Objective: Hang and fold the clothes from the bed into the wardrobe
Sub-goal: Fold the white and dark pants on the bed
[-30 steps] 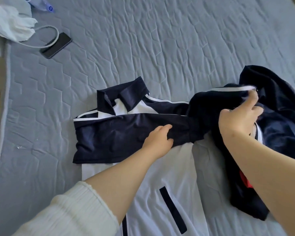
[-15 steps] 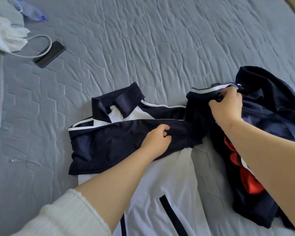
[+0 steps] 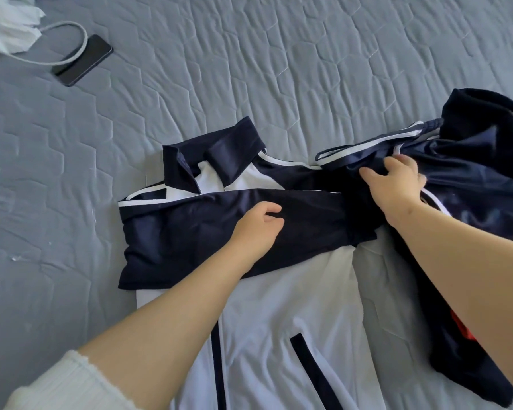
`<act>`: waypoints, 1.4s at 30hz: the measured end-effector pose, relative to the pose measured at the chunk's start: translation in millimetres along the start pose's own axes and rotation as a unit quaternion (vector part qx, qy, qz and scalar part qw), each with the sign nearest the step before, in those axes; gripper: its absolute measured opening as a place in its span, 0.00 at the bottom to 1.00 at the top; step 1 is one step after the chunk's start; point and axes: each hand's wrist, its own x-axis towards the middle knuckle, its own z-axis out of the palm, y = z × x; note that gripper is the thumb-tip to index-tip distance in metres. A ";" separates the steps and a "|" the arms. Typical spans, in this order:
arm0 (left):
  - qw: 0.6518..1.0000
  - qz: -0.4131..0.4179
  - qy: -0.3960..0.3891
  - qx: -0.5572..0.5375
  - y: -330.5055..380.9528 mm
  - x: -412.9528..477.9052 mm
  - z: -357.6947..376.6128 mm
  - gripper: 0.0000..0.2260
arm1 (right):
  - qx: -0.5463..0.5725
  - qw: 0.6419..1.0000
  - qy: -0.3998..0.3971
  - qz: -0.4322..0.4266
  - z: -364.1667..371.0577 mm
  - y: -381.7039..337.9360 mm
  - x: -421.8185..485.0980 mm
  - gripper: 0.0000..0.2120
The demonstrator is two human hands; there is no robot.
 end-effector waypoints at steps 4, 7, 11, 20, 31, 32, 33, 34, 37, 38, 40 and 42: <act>0.998 0.008 0.027 -0.054 1.7 -11.2 -11.0 0.11 | 0.016 0.989 0.136 -0.056 -21.7 -42.5 -22.2 0.07; 0.988 0.013 0.050 -0.142 14.9 -25.0 -20.8 0.08 | 0.043 0.979 0.108 -0.166 -33.6 -71.7 -56.4 0.01; 0.943 -0.027 0.069 -0.324 17.1 -43.5 -39.6 0.09 | -0.075 0.888 -0.024 -0.454 -9.6 -71.5 -129.8 0.13; 0.971 -0.168 0.093 -0.144 -55.9 -51.3 -33.8 0.38 | -0.318 0.841 -0.332 -0.287 32.8 54.7 -190.2 0.25; 0.934 -0.203 0.157 -0.250 -64.7 -35.9 -42.6 0.05 | -0.265 0.909 -0.166 -0.274 31.4 22.5 -177.6 0.21; 0.931 -0.185 0.154 -0.273 -57.8 -40.3 -50.7 0.02 | -0.251 0.921 -0.143 -0.262 29.1 14.7 -177.2 0.22; 0.926 -0.160 0.152 -0.307 -52.4 -44.1 -61.1 0.04 | -0.232 0.934 -0.119 -0.245 26.6 6.2 -175.7 0.22; 0.913 -0.129 0.152 -0.355 -48.2 -48.2 -73.3 0.05 | -0.209 0.947 -0.096 -0.225 24.4 -3.0 -172.5 0.21; 0.834 -0.014 0.152 -0.530 -46.8 -62.8 -114.0 0.06 | -0.130 0.961 -0.023 -0.243 16.8 -37.2 -169.0 0.19; 0.807 0.009 0.158 -0.569 -53.2 -66.1 -124.9 0.08 | -0.136 0.942 -0.019 -0.306 16.6 -45.3 -170.7 0.17; 0.782 -0.011 0.195 -0.592 -69.9 -69.1 -136.8 0.13 | -0.251 0.869 -0.088 -0.418 24.2 -45.7 -177.0 0.15; 0.799 -0.093 0.219 -0.552 -90.8 -69.1 -134.9 0.15 | -0.344 0.825 -0.208 -0.397 36.9 -25.4 -177.7 0.16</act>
